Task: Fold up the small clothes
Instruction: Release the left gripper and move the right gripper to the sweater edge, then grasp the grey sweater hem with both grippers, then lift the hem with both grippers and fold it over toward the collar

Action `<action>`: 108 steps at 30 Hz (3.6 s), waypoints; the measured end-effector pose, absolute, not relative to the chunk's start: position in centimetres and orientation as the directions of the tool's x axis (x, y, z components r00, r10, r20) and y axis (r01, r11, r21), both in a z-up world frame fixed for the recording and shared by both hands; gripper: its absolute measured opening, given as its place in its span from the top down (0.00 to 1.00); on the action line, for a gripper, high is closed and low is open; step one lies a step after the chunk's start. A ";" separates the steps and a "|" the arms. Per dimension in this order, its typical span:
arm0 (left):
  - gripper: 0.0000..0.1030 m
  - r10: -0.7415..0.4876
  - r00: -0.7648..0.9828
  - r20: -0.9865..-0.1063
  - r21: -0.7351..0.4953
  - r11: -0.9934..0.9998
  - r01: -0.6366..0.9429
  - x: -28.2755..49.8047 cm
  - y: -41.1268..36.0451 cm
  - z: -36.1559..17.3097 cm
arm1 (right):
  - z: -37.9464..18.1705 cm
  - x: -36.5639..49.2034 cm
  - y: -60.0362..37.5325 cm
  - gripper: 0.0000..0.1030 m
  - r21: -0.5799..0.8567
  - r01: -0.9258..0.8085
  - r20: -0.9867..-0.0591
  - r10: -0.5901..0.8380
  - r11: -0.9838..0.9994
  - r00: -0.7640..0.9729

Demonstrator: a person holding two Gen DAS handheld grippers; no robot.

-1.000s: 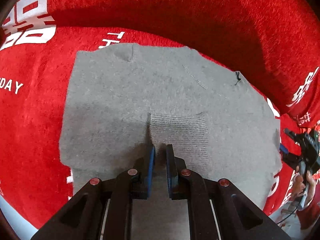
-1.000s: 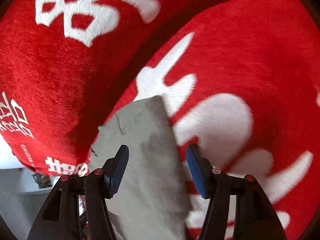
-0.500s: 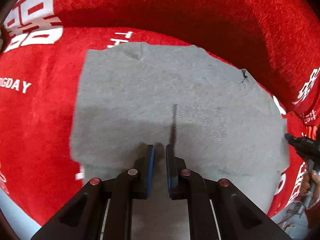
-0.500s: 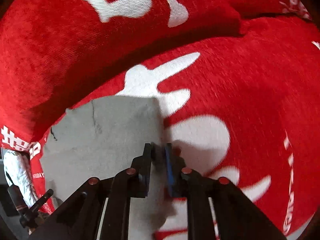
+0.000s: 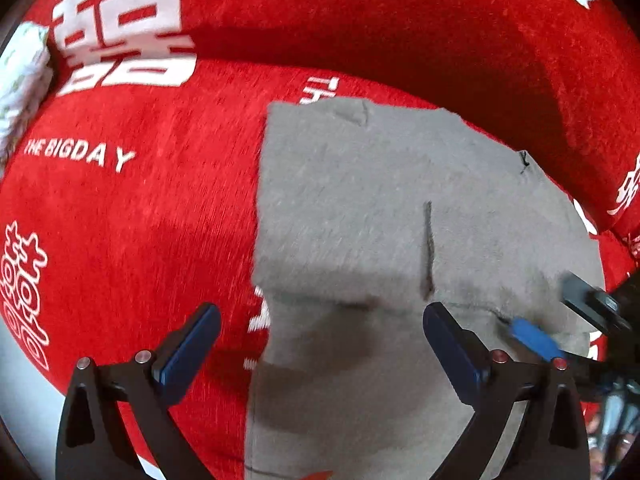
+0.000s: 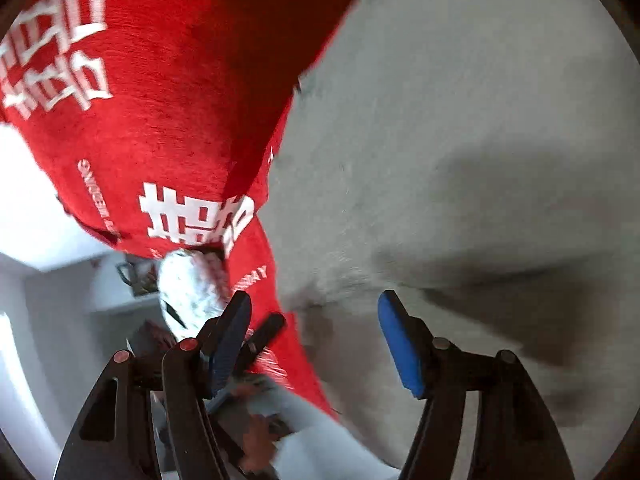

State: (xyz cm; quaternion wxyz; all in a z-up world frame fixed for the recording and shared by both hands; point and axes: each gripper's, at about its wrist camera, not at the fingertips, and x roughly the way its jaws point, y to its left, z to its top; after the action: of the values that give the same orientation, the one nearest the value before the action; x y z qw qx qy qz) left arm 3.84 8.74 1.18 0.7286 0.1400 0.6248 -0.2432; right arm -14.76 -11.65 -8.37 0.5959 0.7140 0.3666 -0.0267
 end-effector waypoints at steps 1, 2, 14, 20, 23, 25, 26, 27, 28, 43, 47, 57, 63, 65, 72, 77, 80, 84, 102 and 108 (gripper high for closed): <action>0.02 -0.182 0.099 -0.978 -0.104 0.845 0.525 3.8 9.1 1.2 | -8.9 -14.6 -11.3 0.34 0.827 0.561 -0.474 0.495 -0.034 0.728; 0.02 -0.182 0.100 -0.978 -0.104 0.846 0.523 3.8 9.5 1.2 | -9.3 -14.7 -10.9 0.35 0.820 0.571 -0.480 0.496 -0.040 0.724; 0.02 -0.180 0.064 -0.982 -0.121 0.846 0.519 3.1 10.8 0.3 | -8.2 -14.0 -9.3 0.88 0.731 0.645 -0.639 0.554 0.223 0.533; 0.02 -0.216 0.092 -0.972 -0.130 0.820 0.557 2.4 7.1 1.1 | -1.9 -20.5 -16.6 0.80 0.609 0.681 -0.792 0.274 0.406 0.545; 0.02 -0.233 0.098 -0.967 -0.134 0.801 0.583 2.0 4.3 1.0 | -1.7 -24.4 -21.6 0.80 0.501 0.771 -0.862 0.145 0.393 0.486; 0.02 -0.222 0.119 -0.968 -0.105 0.784 0.612 1.5 2.3 0.3 | -2.7 -26.4 -23.9 0.80 0.444 0.816 -0.893 0.115 0.370 0.435; 0.02 -0.202 0.134 -0.970 -0.076 0.776 0.626 1.3 1.5 -0.2 | -3.9 -27.9 -25.3 0.80 0.387 0.852 -0.921 0.098 0.353 0.378; 0.02 -0.167 0.147 -0.975 -0.036 0.770 0.637 1.2 0.8 -1.0 | -4.8 -28.9 -26.0 0.94 0.386 0.863 -0.922 0.103 0.326 0.373; 0.02 -0.130 0.152 -0.980 -0.003 0.766 0.643 1.1 0.3 -1.8 | -5.3 -29.9 -26.5 1.00 0.416 0.862 -0.909 0.113 0.291 0.401; 0.02 -0.058 0.172 -0.983 0.058 0.795 0.604 1.1 2.1 -0.9 | -3.0 -30.4 -28.7 0.74 0.436 0.840 -0.898 0.094 0.322 0.430; 0.02 -0.045 0.177 -0.983 0.069 0.805 0.589 1.4 1.4 -1.4 | -5.1 -29.2 -31.5 0.50 0.437 0.853 -0.899 0.116 0.286 0.422; 0.02 -0.033 0.178 -0.983 0.082 0.798 0.597 0.5 -0.2 -1.1 | -5.0 -30.0 -32.9 0.89 0.305 0.898 -0.952 0.062 0.316 0.301; 0.02 -0.033 0.169 -0.985 0.076 0.796 0.600 -0.1 -0.4 -0.4 | -2.2 -31.1 -30.4 0.66 0.380 0.860 -0.923 0.086 0.340 0.374; 0.02 -0.034 0.166 -0.986 0.073 0.796 0.601 -0.5 -0.5 -0.2 | -1.8 -31.0 -29.4 0.47 0.401 0.850 -0.915 0.107 0.343 0.389; 0.02 -0.034 0.154 -0.987 0.069 0.783 0.618 -2.2 -0.8 0.3 | -1.7 -30.2 -26.4 0.41 0.455 0.815 -0.890 0.195 0.358 0.412; 0.02 -0.031 0.138 -0.990 0.063 0.778 0.626 -3.1 -0.7 0.3 | -2.2 -29.8 -25.2 0.32 0.461 0.805 -0.887 0.222 0.373 0.405; 0.02 -0.028 0.141 -0.990 0.068 0.772 0.632 -3.7 -0.7 0.5 | -2.1 -30.1 -24.8 0.28 0.467 0.800 -0.883 0.234 0.376 0.406; 0.02 -0.021 0.139 -0.990 0.073 0.767 0.637 -4.3 -0.5 0.6 | -2.0 -30.2 -24.2 0.21 0.475 0.789 -0.879 0.250 0.390 0.406; 0.02 -0.022 0.126 -0.992 0.058 0.798 0.600 -8.0 2.7 0.9 | -3.1 -29.3 -20.9 0.00 0.565 0.696 -0.820 0.398 0.443 0.412; 0.02 -0.012 0.026 -1.000 0.004 0.832 0.555 -8.1 6.3 -0.5 | -3.2 -30.2 -18.8 0.00 0.577 0.685 -0.811 0.414 0.445 0.414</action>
State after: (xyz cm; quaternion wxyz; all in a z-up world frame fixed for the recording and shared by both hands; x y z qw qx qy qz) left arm -8.13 6.34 -0.47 0.6867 0.2034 0.6667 -0.2063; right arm -30.24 -18.80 -3.18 0.6633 0.5169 0.5314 -0.1021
